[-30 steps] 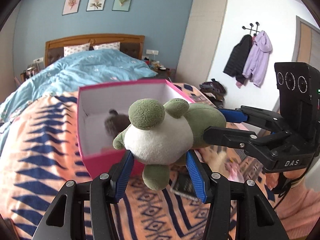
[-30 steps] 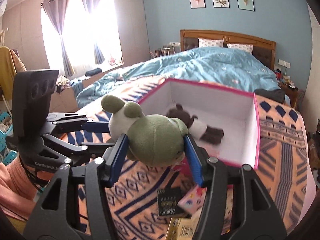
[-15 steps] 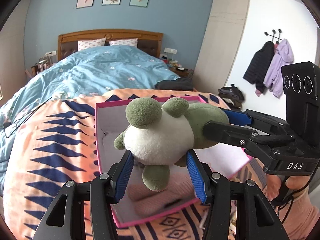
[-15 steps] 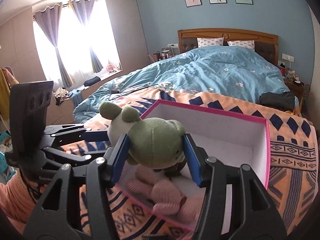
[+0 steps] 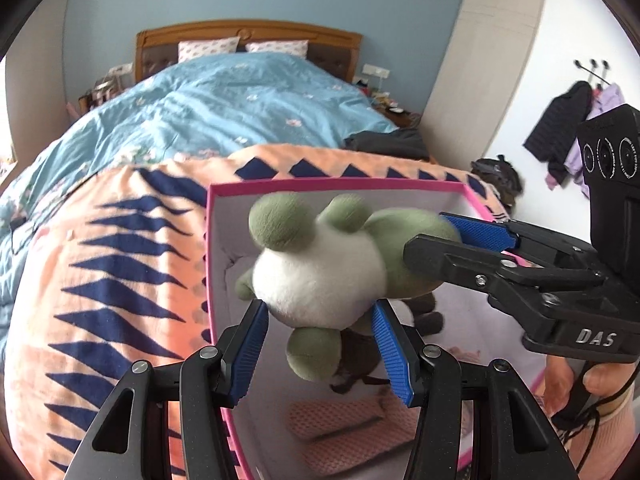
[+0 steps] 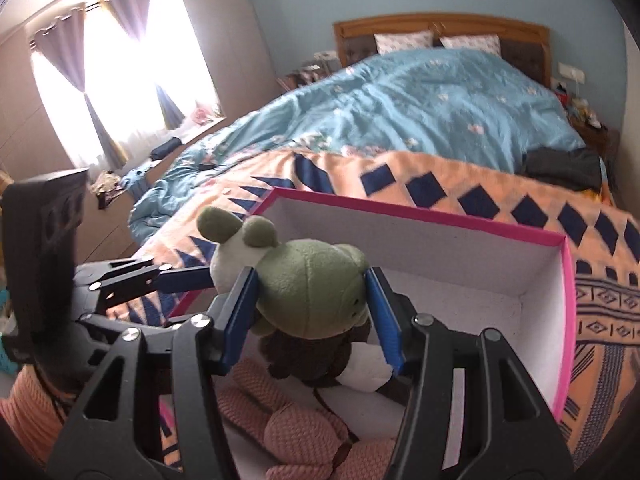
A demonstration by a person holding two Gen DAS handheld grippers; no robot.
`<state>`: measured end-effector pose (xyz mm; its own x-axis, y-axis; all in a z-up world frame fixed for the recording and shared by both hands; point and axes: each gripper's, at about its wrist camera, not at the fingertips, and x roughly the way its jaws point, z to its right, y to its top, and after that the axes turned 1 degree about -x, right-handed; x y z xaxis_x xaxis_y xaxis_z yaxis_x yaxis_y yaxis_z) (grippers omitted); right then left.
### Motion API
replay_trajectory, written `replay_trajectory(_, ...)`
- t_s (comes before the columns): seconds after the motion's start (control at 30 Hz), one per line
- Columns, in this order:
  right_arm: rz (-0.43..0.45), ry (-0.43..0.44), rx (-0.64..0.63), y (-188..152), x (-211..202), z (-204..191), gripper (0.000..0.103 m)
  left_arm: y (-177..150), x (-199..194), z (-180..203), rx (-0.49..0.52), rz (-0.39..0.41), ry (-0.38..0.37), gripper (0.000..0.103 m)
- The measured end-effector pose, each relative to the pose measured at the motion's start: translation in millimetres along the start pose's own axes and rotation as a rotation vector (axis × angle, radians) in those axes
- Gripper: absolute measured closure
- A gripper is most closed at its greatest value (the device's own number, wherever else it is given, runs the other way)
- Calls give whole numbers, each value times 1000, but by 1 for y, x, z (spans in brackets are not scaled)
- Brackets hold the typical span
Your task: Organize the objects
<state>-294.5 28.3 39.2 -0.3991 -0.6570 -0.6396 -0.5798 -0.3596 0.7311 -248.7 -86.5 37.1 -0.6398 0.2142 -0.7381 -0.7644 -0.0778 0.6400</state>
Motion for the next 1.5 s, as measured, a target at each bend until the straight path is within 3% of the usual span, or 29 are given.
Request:
replay_trajectory(0.1, -27, -39, 25, 1, 11, 6, 45, 0, 2, -3, -14, 1, 29, 49)
replay_trajectory(0.27, -35, -25, 32, -6, 5, 7, 45, -8, -13, -2, -2, 58, 30, 48)
replay_trajectory(0.4, -25, 0, 20, -14, -9, 2, 45, -17, -33, 1, 11, 115, -16, 43)
replay_trajectory(0.67, 46, 40, -33, -43, -67, -12, 41, -58, -84, 23, 88, 235, -93, 38)
replay_trajectory(0.73, 59, 40, -46, -55, -85, -14, 40, -69, -93, 27, 100, 251, -109, 24)
replay_trajectory(0.87, 65, 22, -61, -78, -114, -13, 39, -94, -105, 39, 133, 274, -128, 20)
replay_trajectory(1.1, 76, -42, -19, -132, -155, 0, 38, -129, -97, 71, 158, 222, -237, 20)
replay_trajectory(1.23, 37, -101, 34, -164, -159, 16, 38, -143, -79, 99, 204, 160, -286, 20)
replay_trajectory(1.5, -29, -107, 250, -223, -154, 64, 38, -160, -49, 146, 281, 69, -343, 21)
